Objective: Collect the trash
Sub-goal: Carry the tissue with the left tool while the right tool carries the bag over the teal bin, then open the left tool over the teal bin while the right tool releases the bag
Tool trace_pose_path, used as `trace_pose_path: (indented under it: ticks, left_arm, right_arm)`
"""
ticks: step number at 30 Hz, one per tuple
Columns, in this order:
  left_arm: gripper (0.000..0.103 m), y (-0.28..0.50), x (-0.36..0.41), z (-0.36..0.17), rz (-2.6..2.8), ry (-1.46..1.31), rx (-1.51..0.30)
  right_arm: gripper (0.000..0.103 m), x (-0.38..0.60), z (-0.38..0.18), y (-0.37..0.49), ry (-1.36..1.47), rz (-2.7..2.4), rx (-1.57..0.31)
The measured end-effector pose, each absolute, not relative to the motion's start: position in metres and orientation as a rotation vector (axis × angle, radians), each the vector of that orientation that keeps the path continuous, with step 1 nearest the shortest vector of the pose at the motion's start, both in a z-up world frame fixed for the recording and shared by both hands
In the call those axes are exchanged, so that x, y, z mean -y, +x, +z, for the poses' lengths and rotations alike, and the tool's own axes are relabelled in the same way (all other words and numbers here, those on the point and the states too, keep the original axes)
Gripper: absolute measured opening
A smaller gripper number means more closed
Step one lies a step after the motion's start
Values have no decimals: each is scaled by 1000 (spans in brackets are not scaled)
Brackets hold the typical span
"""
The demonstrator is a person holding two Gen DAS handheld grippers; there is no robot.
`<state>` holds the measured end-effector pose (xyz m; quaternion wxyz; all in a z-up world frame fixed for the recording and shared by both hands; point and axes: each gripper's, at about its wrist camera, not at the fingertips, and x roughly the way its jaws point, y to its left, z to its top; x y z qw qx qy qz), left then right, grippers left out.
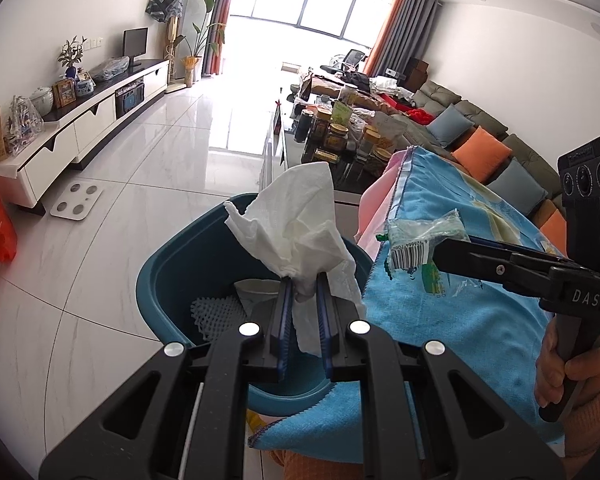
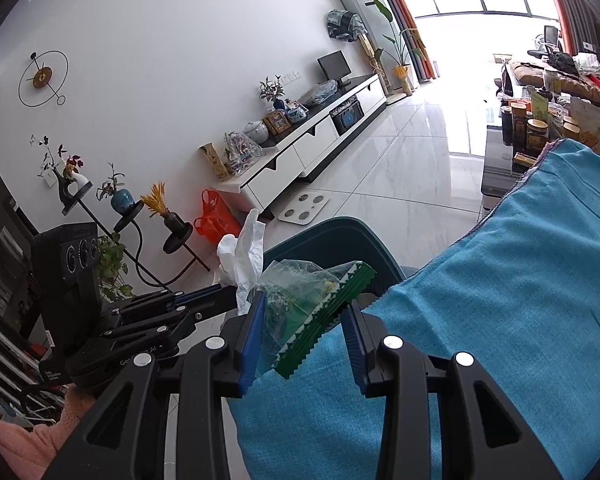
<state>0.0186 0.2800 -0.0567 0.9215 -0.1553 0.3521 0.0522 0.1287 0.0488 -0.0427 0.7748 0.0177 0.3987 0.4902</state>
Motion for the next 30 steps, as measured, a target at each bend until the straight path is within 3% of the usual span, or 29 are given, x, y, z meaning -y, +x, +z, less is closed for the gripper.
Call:
trace_pose_path:
  ticks: [23,25,30]
  left_arm:
    - [14,50,-314,-108,155,-396,-831]
    - [21,51,-318,-112,158,-413,-836]
    - [26,52,-321,-116,169,-437,-836]
  right_arm:
    - [40,-105,-66,146,-27,1034,-985]
    - [41,-107,-66,148,-17,1028,-992]
    - [50,-108,-66,150,-10,1023,-1003]
